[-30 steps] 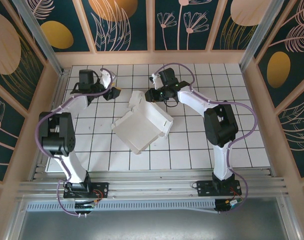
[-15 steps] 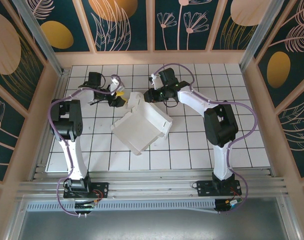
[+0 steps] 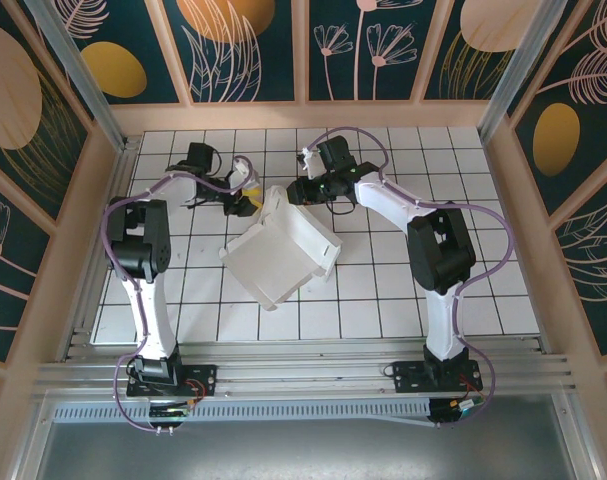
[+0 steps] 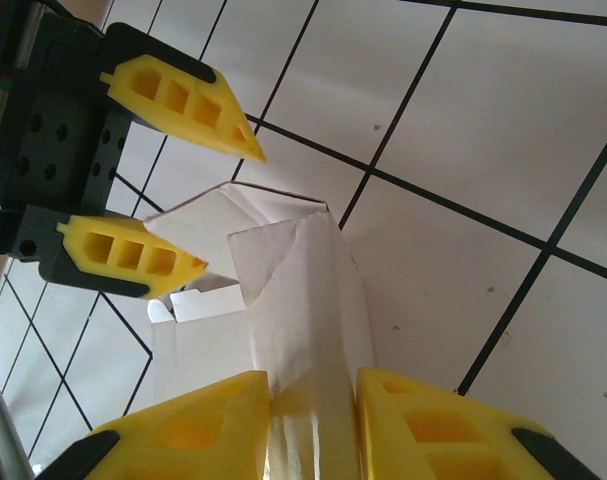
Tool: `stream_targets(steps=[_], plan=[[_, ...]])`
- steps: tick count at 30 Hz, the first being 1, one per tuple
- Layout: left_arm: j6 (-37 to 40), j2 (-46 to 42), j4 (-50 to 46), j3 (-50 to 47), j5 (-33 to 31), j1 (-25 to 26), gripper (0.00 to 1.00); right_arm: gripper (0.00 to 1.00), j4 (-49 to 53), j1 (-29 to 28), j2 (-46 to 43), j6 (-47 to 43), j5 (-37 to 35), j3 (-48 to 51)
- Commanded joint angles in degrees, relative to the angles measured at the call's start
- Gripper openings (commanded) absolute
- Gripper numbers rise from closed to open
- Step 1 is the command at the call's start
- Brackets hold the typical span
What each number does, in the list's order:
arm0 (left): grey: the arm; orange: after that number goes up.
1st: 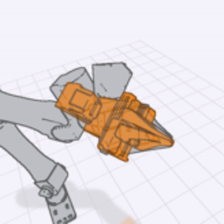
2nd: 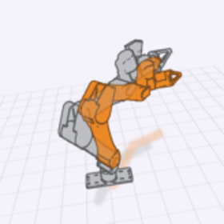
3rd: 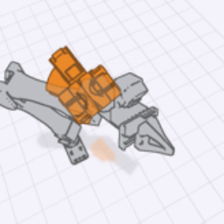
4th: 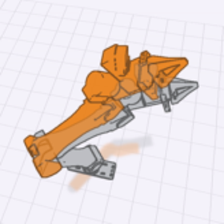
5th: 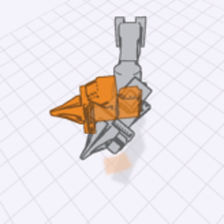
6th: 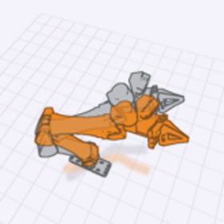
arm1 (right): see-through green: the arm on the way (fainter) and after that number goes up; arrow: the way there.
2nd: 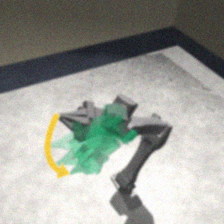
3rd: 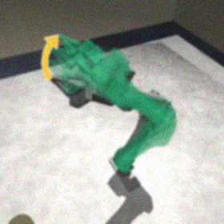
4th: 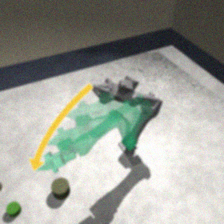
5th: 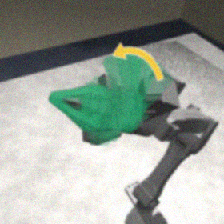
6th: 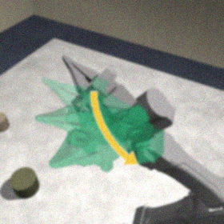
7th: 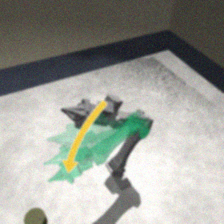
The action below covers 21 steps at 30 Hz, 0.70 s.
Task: Fold the paper box
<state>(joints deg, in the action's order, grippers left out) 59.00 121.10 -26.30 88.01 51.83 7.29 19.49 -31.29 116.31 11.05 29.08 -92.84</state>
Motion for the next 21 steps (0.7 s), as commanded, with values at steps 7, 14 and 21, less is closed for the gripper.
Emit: stream_targets(steps=[7, 14, 21], plan=[[8.57, 3.9, -12.35, 8.25, -0.41, 2.82, 0.41, 0.3, -0.94, -0.35, -0.07, 0.82, 1.33, 0.43], [8.97, 5.06, -14.71, 11.51, -0.09, 3.68, 0.35, 0.3, -1.42, -0.35, -0.12, 1.06, 1.59, 0.53], [9.51, 7.41, -18.73, 14.97, -4.27, 6.57, 0.35, 0.3, -2.04, -0.42, -0.18, 1.43, 2.04, 0.96]])
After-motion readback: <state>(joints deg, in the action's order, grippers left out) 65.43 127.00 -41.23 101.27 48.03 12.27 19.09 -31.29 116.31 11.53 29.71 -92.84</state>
